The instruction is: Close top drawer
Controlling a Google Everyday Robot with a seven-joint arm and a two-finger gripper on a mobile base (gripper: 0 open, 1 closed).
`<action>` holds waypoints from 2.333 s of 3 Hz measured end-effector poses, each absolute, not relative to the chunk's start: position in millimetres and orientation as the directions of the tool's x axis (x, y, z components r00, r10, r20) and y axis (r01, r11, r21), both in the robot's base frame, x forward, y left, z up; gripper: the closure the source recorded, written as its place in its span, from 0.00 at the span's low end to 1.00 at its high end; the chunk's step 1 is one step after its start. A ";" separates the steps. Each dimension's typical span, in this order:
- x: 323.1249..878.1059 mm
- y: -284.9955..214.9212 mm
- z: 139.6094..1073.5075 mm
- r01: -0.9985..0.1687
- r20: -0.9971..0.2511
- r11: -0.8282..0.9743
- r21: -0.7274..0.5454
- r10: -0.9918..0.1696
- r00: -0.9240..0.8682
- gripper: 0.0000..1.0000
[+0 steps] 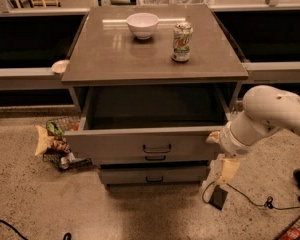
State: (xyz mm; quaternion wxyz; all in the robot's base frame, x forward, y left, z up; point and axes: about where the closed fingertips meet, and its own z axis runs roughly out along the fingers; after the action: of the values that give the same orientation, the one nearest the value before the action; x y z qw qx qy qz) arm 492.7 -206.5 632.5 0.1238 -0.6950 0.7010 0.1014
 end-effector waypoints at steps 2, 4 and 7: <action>535.6 -221.3 639.0 -0.998 -0.306 0.033 -0.047 -0.952 -0.017 0.64; 568.7 -230.1 640.1 -0.997 -0.300 0.045 -0.057 -0.954 -0.026 1.00; 596.0 -235.8 637.0 -0.997 -0.312 0.070 -0.040 -0.949 -0.054 0.34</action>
Offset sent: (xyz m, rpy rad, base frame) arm 0.0728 -0.0257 0.0154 -0.0184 -0.0442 -0.0374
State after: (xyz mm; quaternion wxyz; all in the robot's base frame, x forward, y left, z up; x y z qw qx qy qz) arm 596.0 -235.8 637.0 0.1292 -0.6754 0.7200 0.0932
